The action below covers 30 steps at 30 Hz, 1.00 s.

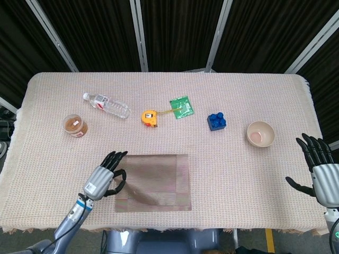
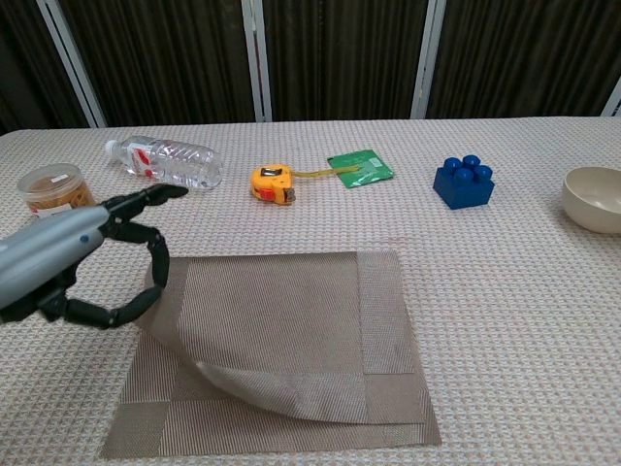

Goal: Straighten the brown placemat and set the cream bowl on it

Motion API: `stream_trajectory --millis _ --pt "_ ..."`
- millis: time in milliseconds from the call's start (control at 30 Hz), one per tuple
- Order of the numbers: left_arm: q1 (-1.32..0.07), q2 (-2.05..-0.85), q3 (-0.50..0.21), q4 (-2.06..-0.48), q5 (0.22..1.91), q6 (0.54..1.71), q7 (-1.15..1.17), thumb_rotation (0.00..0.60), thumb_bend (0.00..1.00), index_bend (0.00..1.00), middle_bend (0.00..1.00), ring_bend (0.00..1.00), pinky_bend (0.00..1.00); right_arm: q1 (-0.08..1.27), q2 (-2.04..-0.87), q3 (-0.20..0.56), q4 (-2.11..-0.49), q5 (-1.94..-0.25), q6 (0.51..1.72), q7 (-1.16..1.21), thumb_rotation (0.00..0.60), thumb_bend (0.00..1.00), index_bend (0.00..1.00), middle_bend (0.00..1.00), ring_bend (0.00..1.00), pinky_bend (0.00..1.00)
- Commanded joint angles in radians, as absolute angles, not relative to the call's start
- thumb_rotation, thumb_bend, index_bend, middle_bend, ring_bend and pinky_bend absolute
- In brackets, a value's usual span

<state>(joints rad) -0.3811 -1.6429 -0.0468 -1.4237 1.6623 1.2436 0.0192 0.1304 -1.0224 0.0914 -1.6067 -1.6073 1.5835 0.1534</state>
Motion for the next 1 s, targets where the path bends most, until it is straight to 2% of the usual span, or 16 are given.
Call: stream_trajectory --millis 33,233,367,500,667,700,767,833,900,933,1000 --pt "-0.455 -1.586 -0.160 -1.523 1.548 1.147 0.039 0.600 0.58 0.69 0.00 0.00 0.00 0.132 -1.025 0.094 -1.602 -1.604 1.580 0.148 0.600 0.04 0.00 0.00 0.00 0.00" --pt "-0.545 -1.539 -0.306 -1.543 1.375 1.019 0.050 0.600 0.60 0.69 0.00 0.00 0.00 0.137 -1.036 0.098 -1.589 -1.589 1.565 0.132 0.600 0.04 0.00 0.00 0.00 0.00" --pt "-0.615 -1.534 -0.395 -1.456 1.195 0.911 0.072 0.600 0.61 0.70 0.00 0.00 0.00 0.145 -1.049 0.100 -1.572 -1.583 1.552 0.121 0.600 0.04 0.00 0.00 0.00 0.00" --pt "-0.659 -1.551 -0.429 -1.339 1.084 0.853 0.066 0.600 0.63 0.70 0.00 0.00 0.00 0.150 -1.064 0.104 -1.558 -1.571 1.539 0.104 0.600 0.04 0.00 0.00 0.00 0.00" --pt "-0.671 -1.561 -0.422 -1.206 1.049 0.823 0.040 0.600 0.64 0.69 0.00 0.00 0.00 0.160 -1.077 0.108 -1.542 -1.553 1.515 0.087 0.600 0.04 0.00 0.00 0.00 0.00" --pt "-0.670 -1.562 -0.416 -1.181 1.050 0.817 0.028 0.600 0.64 0.65 0.00 0.00 0.00 0.162 -1.081 0.108 -1.538 -1.549 1.509 0.085 0.600 0.04 0.00 0.00 0.00 0.00" --pt "-0.668 -1.564 -0.405 -1.148 1.064 0.814 0.003 0.600 0.63 0.49 0.00 0.00 0.00 0.165 -1.086 0.109 -1.531 -1.544 1.500 0.082 0.600 0.04 0.00 0.00 0.00 0.00" --pt "-0.665 -1.563 -0.391 -1.127 1.081 0.812 -0.014 0.600 0.63 0.26 0.00 0.00 0.00 0.168 -1.089 0.108 -1.526 -1.540 1.492 0.080 0.600 0.04 0.00 0.00 0.00 0.00" --pt "-0.657 -1.557 -0.372 -1.110 1.111 0.819 -0.042 0.600 0.60 0.08 0.00 0.00 0.00 0.171 -1.093 0.107 -1.521 -1.538 1.484 0.080 0.600 0.04 0.00 0.00 0.00 0.00" --pt "-0.654 -1.555 -0.365 -1.107 1.123 0.827 -0.051 0.600 0.58 0.02 0.00 0.00 0.00 0.172 -1.094 0.106 -1.520 -1.539 1.482 0.080 0.600 0.04 0.00 0.00 0.00 0.00" --pt "-0.646 -1.550 -0.356 -1.105 1.146 0.855 -0.062 0.600 0.55 0.00 0.00 0.00 0.00 0.173 -1.095 0.105 -1.521 -1.543 1.482 0.080 0.600 0.04 0.00 0.00 0.00 0.00"
